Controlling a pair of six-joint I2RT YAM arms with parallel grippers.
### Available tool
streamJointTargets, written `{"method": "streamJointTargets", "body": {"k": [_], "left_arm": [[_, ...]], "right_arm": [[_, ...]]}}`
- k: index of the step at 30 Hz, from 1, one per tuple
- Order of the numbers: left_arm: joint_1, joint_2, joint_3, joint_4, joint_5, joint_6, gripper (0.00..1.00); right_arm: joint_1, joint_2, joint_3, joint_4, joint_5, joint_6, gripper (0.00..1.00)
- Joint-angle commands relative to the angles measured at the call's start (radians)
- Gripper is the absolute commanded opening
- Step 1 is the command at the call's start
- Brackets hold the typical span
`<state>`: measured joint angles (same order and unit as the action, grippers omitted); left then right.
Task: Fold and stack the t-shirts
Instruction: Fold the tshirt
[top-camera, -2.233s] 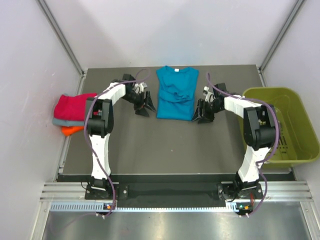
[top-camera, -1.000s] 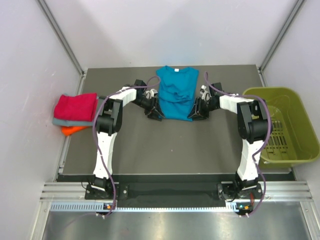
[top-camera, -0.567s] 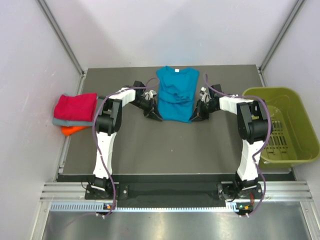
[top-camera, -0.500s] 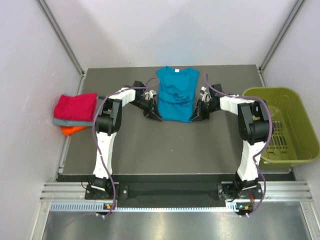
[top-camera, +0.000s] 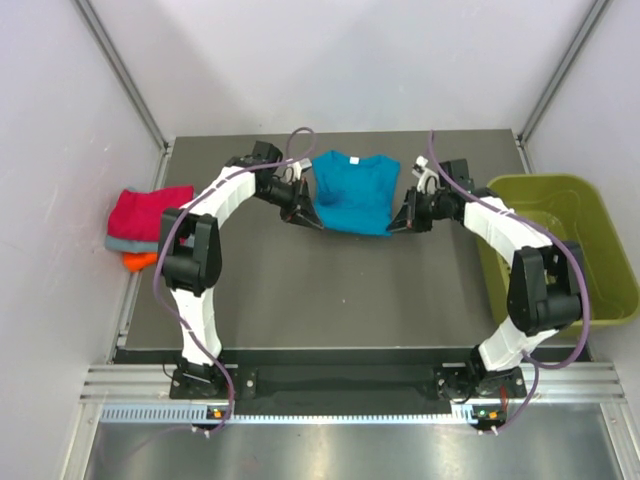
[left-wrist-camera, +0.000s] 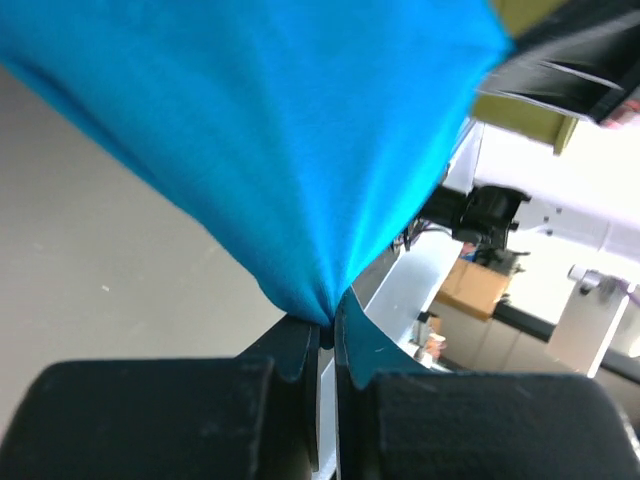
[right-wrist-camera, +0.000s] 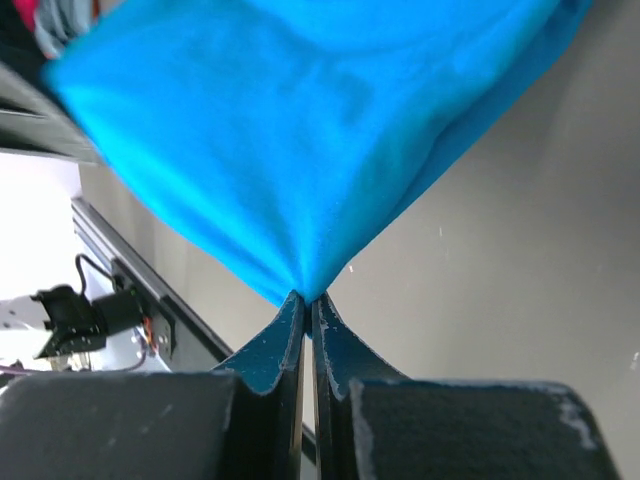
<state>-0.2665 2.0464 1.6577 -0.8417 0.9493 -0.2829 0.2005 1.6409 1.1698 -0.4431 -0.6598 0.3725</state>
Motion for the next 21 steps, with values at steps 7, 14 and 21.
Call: {"method": "streamJointTargets", "body": {"k": [7,14,21], "left_arm": [[-0.039,-0.112,-0.104,0.000,-0.045,0.057,0.00],[-0.077,-0.173,-0.159,-0.010,-0.057,0.076,0.00],[-0.105,-0.270,-0.108,0.001,-0.159,0.094,0.00]], "right_arm": [[-0.026,-0.098,-0.101,-0.029,0.005,-0.038,0.00],[-0.039,-0.133,-0.065,-0.057,-0.006,-0.040,0.00],[-0.029,-0.226,-0.032,-0.118,-0.005,-0.057,0.00]]}}
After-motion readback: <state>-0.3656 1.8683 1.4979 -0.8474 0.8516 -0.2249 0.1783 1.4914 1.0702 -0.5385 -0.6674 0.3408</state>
